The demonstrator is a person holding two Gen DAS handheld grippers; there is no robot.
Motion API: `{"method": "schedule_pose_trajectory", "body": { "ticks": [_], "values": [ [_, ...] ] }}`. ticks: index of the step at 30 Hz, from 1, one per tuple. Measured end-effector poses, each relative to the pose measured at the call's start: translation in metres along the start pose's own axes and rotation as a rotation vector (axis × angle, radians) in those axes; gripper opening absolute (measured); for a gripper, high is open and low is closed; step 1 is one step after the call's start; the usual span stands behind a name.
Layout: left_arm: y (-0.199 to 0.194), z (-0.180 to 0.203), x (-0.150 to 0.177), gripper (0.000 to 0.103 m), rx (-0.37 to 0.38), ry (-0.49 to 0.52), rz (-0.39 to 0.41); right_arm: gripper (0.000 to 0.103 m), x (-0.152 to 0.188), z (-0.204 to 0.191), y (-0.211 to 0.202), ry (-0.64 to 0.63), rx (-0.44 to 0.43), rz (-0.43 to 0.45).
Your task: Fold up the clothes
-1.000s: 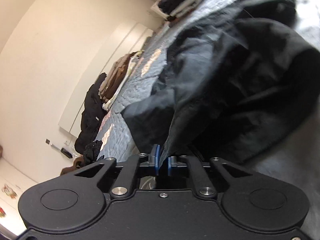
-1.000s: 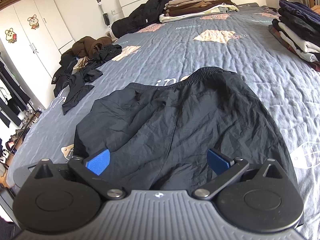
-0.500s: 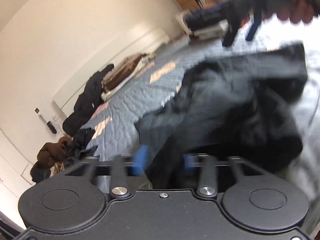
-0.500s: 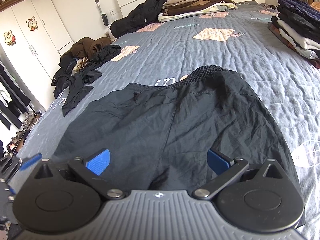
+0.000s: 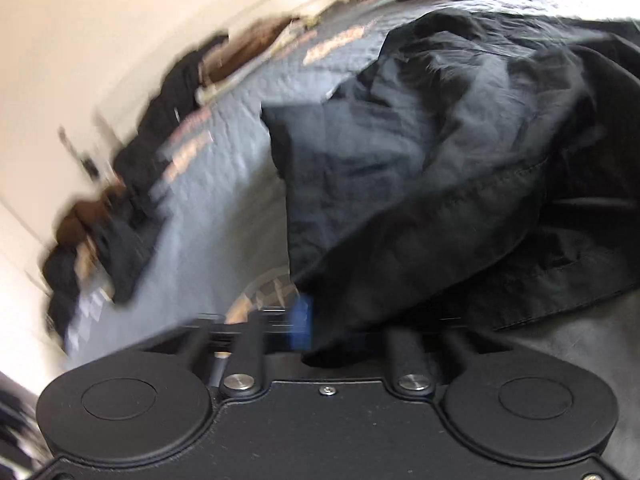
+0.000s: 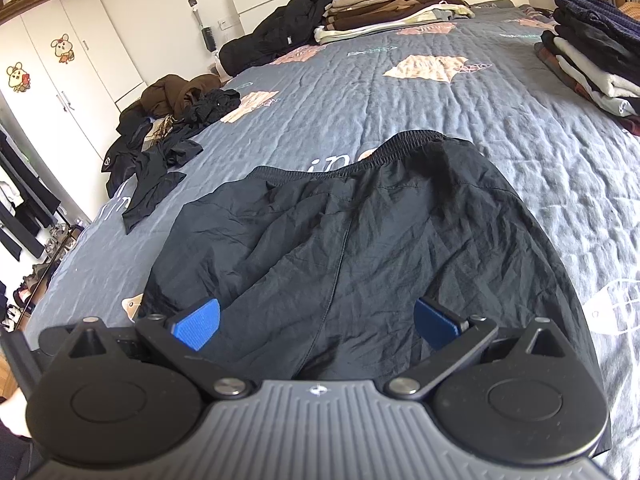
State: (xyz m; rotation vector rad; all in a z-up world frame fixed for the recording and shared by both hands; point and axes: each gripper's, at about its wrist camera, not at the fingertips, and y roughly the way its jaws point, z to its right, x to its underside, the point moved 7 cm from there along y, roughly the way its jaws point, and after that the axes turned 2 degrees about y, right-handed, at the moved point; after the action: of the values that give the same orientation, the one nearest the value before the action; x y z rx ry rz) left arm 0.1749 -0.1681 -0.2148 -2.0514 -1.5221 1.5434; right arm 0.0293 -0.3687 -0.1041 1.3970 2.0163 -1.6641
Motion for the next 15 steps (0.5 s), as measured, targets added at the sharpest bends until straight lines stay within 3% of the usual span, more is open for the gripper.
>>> {"method": "schedule_pose_trajectory", "body": {
  "ticks": [7,10,14,15],
  "values": [
    [-0.065,-0.041,-0.014,0.001,0.059,-0.208,0.076,0.103,-0.002,0.004,-0.002,0.01,0.001,0.005],
    [-0.085,-0.051,-0.015,0.001,0.091,-0.261,0.035,0.103,-0.005,0.007,-0.003,0.017,-0.001,0.01],
    [-0.105,-0.027,-0.011,0.01,0.185,-0.305,0.026,0.103,-0.006,0.008,-0.006,0.02,0.002,0.019],
    [-0.11,-0.021,-0.01,0.019,0.209,-0.316,0.024,0.103,-0.006,0.009,-0.007,0.021,0.003,0.021]
  ]
}}
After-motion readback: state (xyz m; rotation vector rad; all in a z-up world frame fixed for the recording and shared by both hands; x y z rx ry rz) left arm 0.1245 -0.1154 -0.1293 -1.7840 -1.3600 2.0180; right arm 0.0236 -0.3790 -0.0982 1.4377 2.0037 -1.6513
